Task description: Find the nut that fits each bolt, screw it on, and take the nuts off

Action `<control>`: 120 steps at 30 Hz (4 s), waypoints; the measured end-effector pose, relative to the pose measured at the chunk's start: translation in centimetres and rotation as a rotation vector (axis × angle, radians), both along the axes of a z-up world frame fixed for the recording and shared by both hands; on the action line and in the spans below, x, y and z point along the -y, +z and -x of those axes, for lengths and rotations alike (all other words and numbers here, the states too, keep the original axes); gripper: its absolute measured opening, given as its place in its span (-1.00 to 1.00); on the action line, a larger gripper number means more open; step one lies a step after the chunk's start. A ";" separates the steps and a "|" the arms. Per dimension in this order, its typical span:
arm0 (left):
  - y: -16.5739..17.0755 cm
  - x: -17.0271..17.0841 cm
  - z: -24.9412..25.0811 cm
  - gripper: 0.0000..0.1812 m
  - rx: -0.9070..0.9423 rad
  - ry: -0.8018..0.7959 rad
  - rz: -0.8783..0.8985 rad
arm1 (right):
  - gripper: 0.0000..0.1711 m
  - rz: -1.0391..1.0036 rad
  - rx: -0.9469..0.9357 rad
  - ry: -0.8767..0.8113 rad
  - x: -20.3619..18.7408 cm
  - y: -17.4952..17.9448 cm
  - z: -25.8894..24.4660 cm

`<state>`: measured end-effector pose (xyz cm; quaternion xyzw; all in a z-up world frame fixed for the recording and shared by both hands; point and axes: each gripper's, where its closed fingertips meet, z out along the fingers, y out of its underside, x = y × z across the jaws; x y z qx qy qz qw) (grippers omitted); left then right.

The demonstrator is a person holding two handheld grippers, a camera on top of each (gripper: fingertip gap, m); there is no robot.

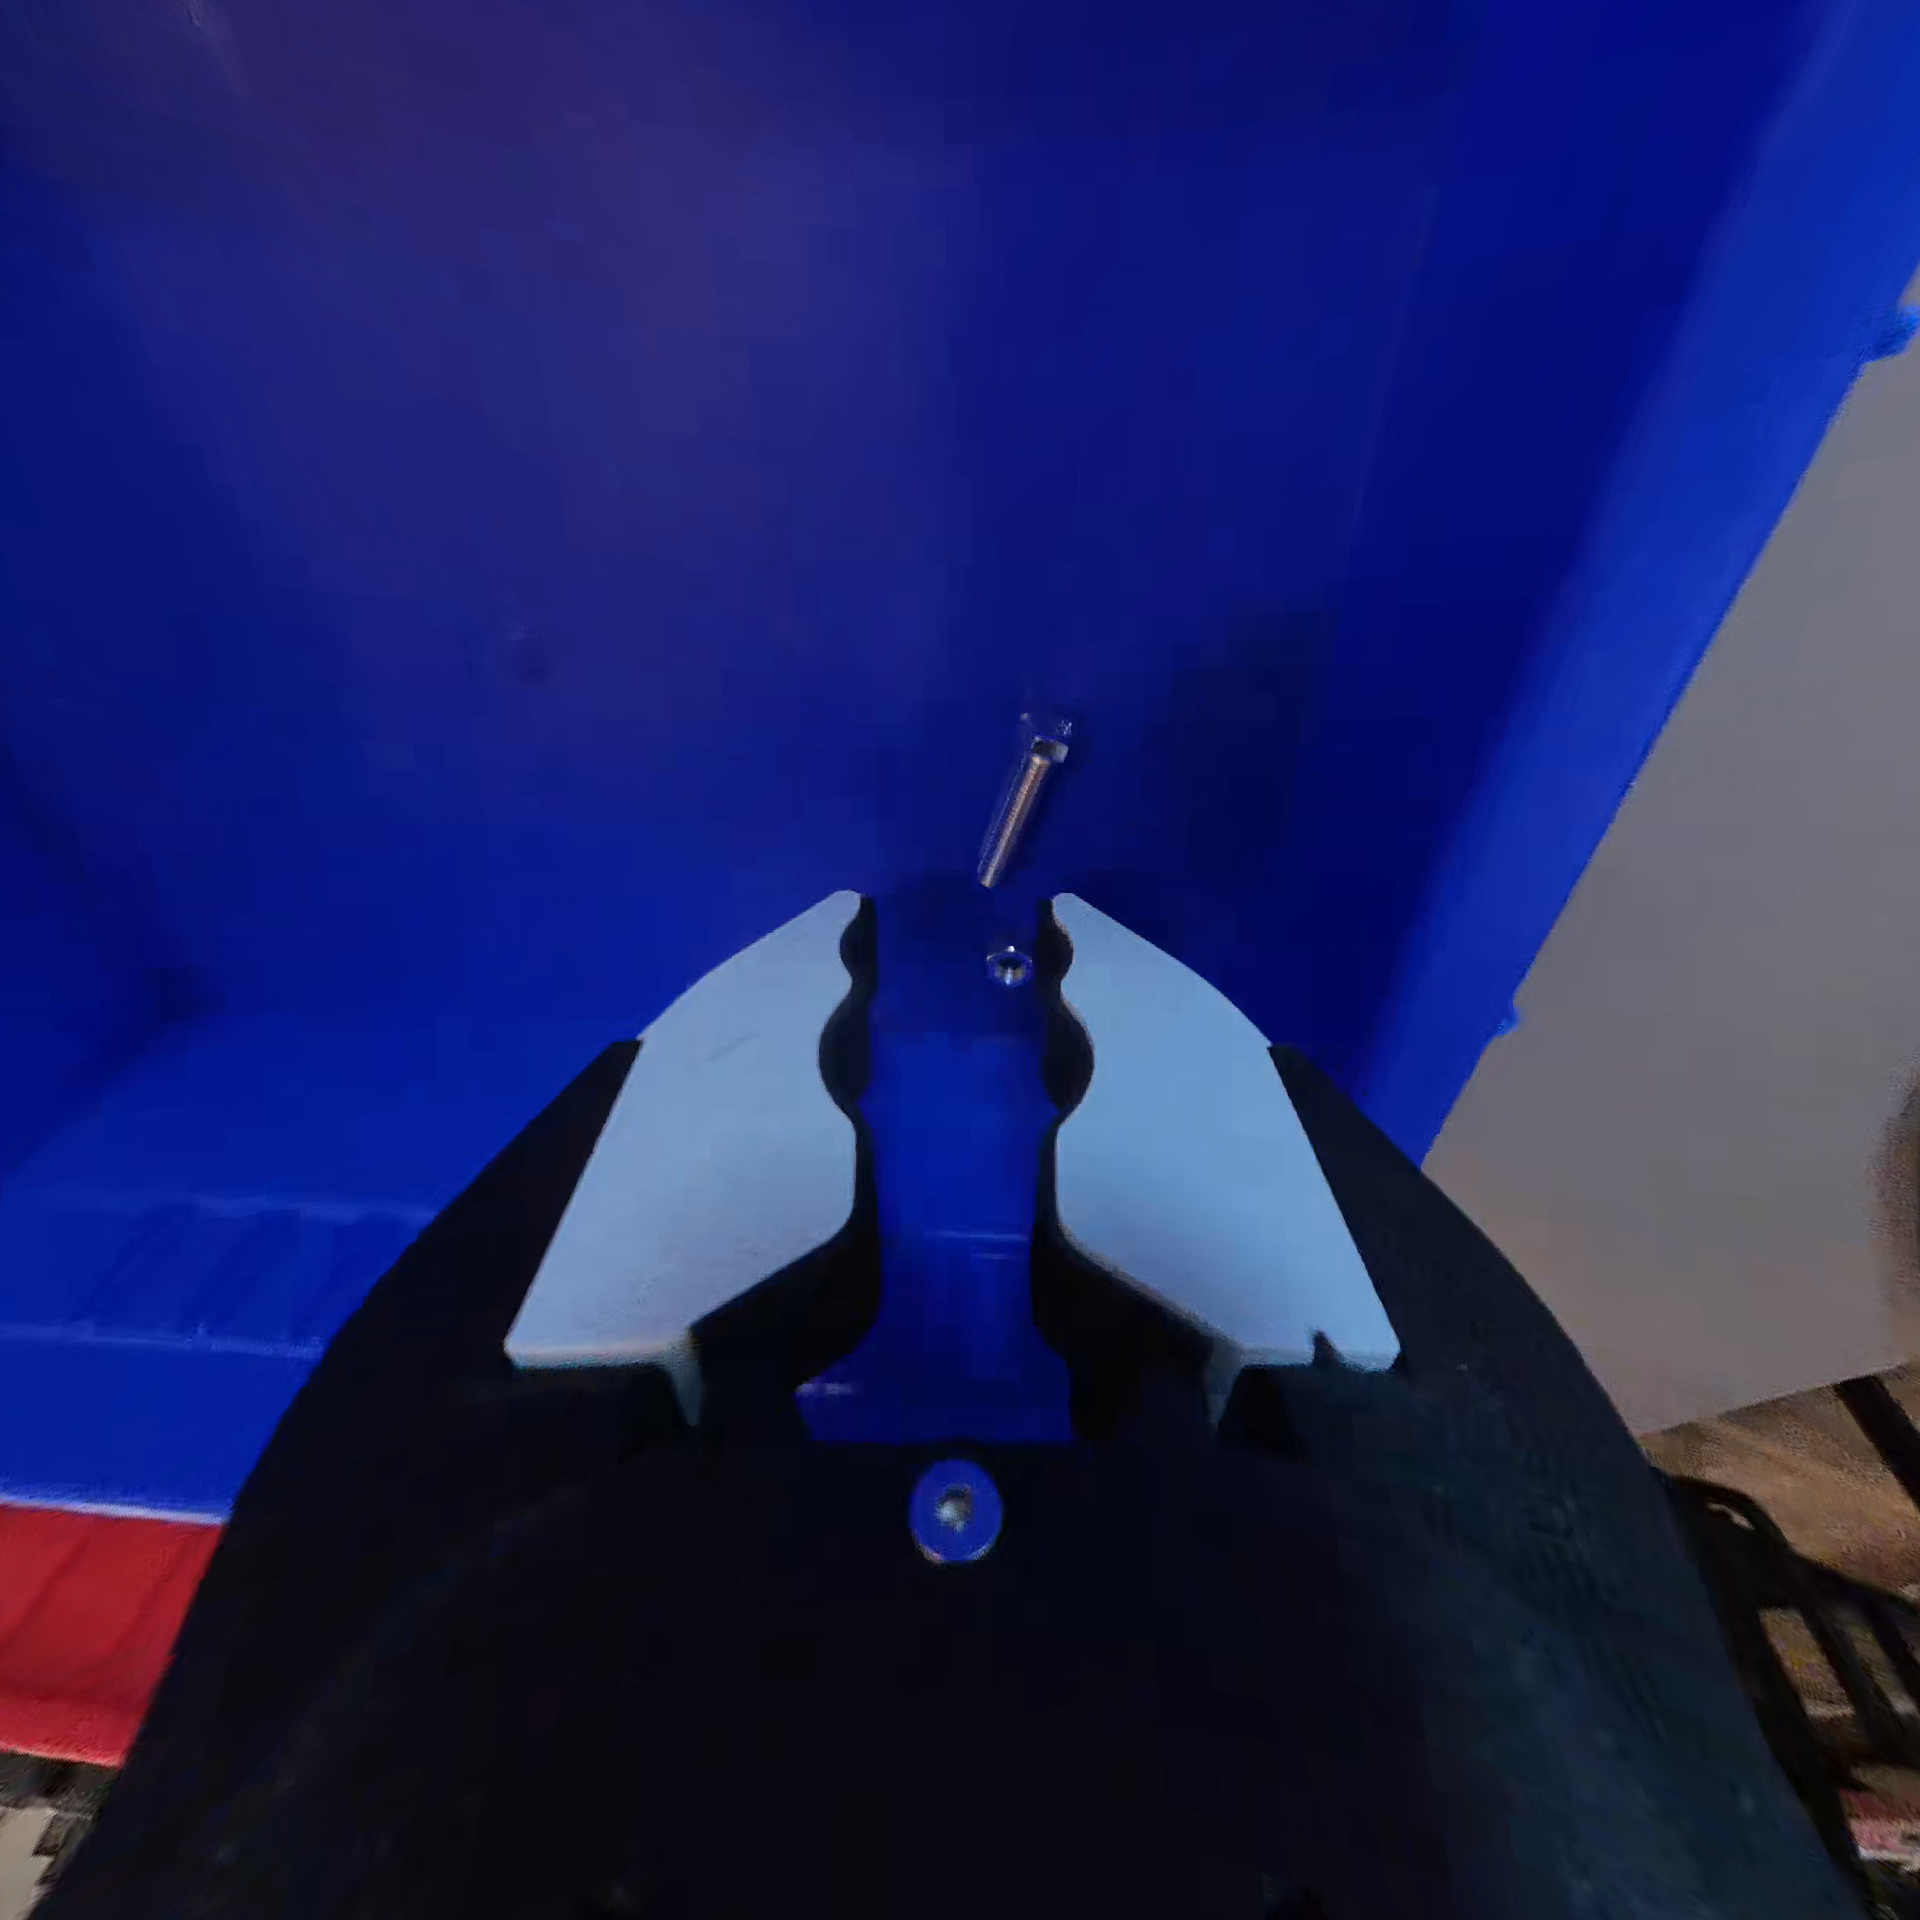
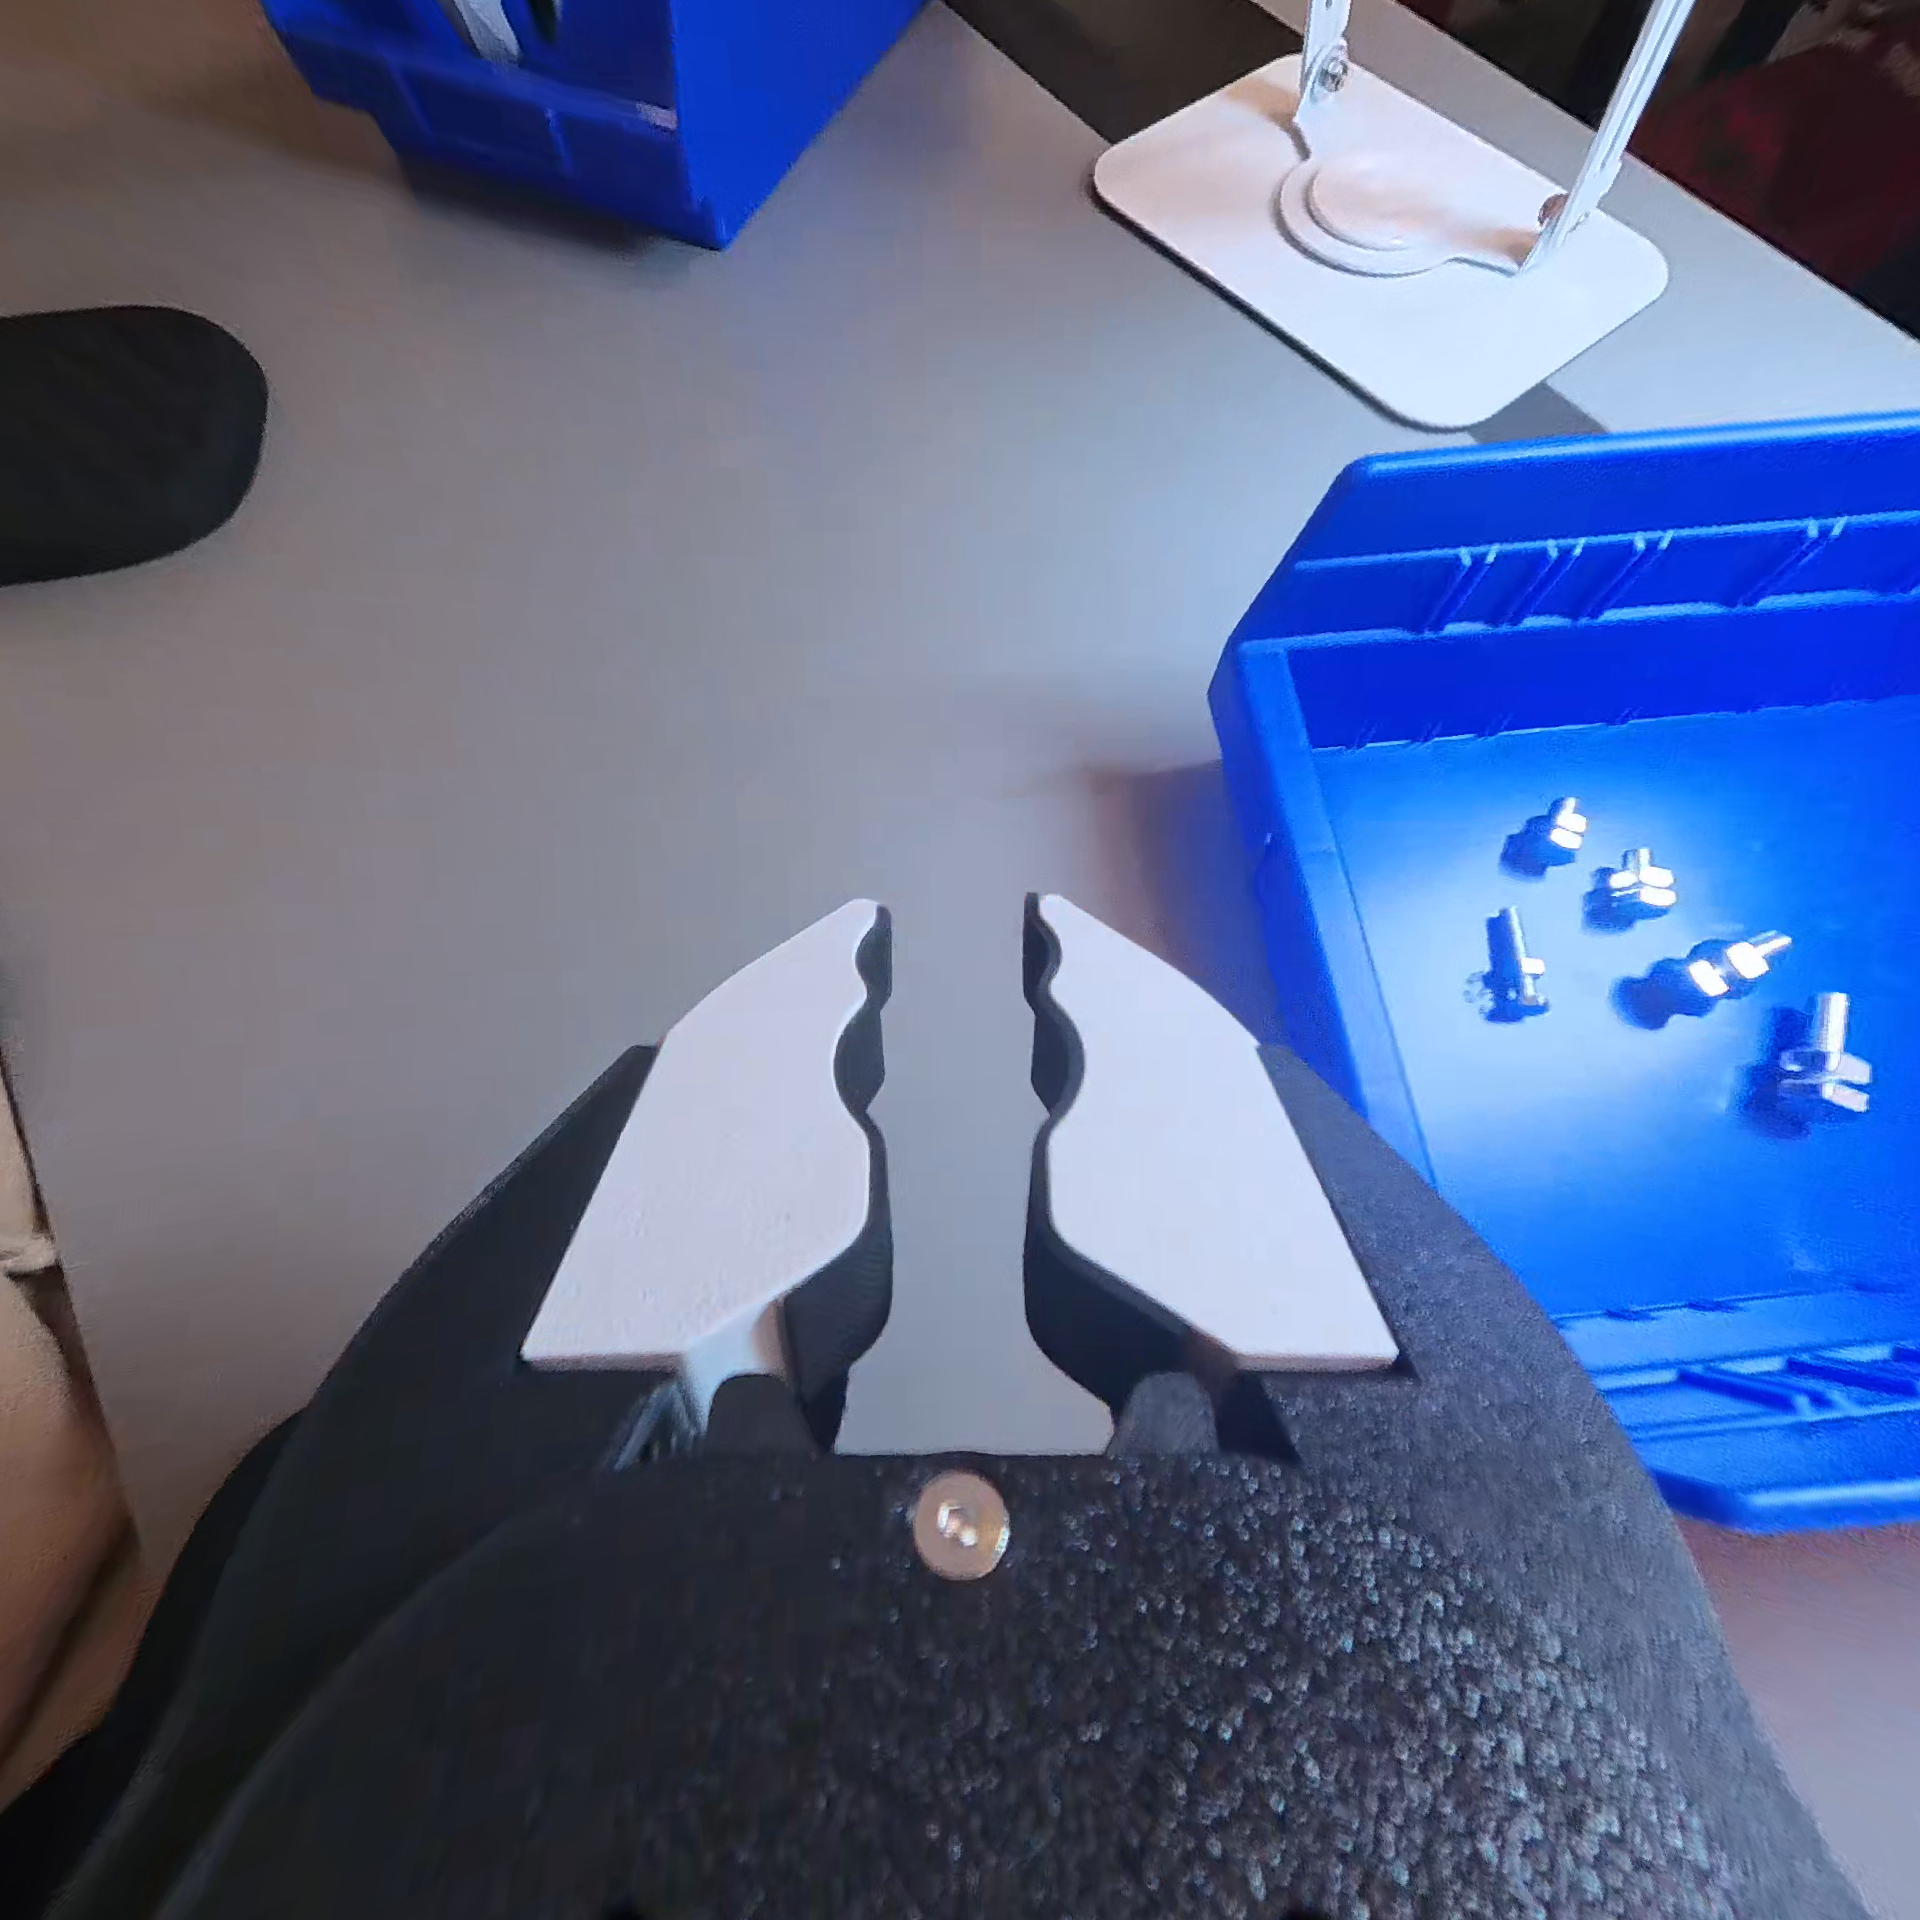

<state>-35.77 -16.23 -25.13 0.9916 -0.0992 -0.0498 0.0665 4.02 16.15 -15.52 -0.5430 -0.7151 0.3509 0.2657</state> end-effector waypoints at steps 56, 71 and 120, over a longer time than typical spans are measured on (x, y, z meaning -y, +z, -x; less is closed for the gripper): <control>12.9 -16.4 -30.2 -0.77 0.598 -0.322 -0.752 | -0.88 -0.116 -0.486 0.171 13.7 0.4 9.3; 15.2 -15.9 -34.7 -0.94 0.627 -0.541 -1.173 | -0.88 0.538 -0.449 0.310 17.7 3.8 6.7; 14.7 -18.2 -34.6 -0.94 0.664 -0.324 -1.143 | -0.88 0.229 -0.480 0.197 15.9 2.6 7.9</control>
